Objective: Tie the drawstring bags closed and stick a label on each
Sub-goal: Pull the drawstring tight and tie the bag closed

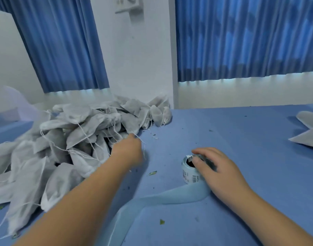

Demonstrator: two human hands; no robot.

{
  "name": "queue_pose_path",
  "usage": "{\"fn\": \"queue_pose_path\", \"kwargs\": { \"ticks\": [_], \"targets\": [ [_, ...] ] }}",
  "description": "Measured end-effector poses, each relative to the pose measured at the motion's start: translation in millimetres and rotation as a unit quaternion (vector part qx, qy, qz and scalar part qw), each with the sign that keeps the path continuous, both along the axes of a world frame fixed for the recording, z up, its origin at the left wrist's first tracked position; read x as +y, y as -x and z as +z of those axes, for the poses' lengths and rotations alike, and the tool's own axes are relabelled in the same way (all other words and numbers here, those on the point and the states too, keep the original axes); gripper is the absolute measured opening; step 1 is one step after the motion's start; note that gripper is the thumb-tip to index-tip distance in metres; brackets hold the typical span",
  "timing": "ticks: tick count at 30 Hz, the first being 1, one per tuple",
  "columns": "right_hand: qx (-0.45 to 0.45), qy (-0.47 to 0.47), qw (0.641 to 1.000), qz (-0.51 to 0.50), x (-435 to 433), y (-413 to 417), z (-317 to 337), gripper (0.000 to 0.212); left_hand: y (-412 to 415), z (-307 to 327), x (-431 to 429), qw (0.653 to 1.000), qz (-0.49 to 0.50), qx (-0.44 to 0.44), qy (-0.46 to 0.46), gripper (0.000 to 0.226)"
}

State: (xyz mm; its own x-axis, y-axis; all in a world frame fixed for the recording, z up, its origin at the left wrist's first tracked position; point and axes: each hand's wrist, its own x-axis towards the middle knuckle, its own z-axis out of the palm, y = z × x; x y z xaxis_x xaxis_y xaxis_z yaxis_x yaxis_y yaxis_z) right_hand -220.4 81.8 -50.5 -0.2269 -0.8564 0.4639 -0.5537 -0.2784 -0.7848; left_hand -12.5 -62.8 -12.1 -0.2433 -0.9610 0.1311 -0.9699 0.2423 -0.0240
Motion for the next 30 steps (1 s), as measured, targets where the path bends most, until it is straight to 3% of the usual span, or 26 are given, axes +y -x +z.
{"fn": "queue_pose_path", "kwargs": {
  "ticks": [2, 9, 17, 21, 24, 30],
  "targets": [
    [-0.005, -0.006, 1.0, 0.014, -2.8, -5.0, -2.4, 0.009, -5.1, 1.2, -22.1, 0.995, 0.02, -0.097, -0.004, 0.025],
    [-0.087, -0.014, 0.995, 0.037, -7.7, -1.8, -6.3, 0.019, -0.4, -3.3, -78.3, 0.975, 0.019, -0.222, 0.019, 0.034],
    [-0.125, -0.018, 0.991, 0.05, -9.9, -1.0, -7.0, 0.015, 3.4, -15.4, -97.5, 0.978, 0.045, -0.201, -0.017, 0.043],
    [-0.128, -0.023, 0.99, 0.046, -9.3, -0.9, -6.0, 0.015, 7.0, -4.8, -95.6, 0.994, 0.017, -0.11, -0.013, 0.039],
    [-0.121, -0.026, 0.991, 0.04, -7.7, -1.9, -4.8, 0.017, 14.0, 9.7, -88.6, 0.998, -0.06, -0.015, 0.029, 0.028],
    [-0.107, -0.03, 0.994, 0.007, -4.0, 0.2, 0.0, 0.01, 47.5, 40.2, -40.1, 0.96, -0.174, 0.203, 0.084, 0.02]
  ]
}}
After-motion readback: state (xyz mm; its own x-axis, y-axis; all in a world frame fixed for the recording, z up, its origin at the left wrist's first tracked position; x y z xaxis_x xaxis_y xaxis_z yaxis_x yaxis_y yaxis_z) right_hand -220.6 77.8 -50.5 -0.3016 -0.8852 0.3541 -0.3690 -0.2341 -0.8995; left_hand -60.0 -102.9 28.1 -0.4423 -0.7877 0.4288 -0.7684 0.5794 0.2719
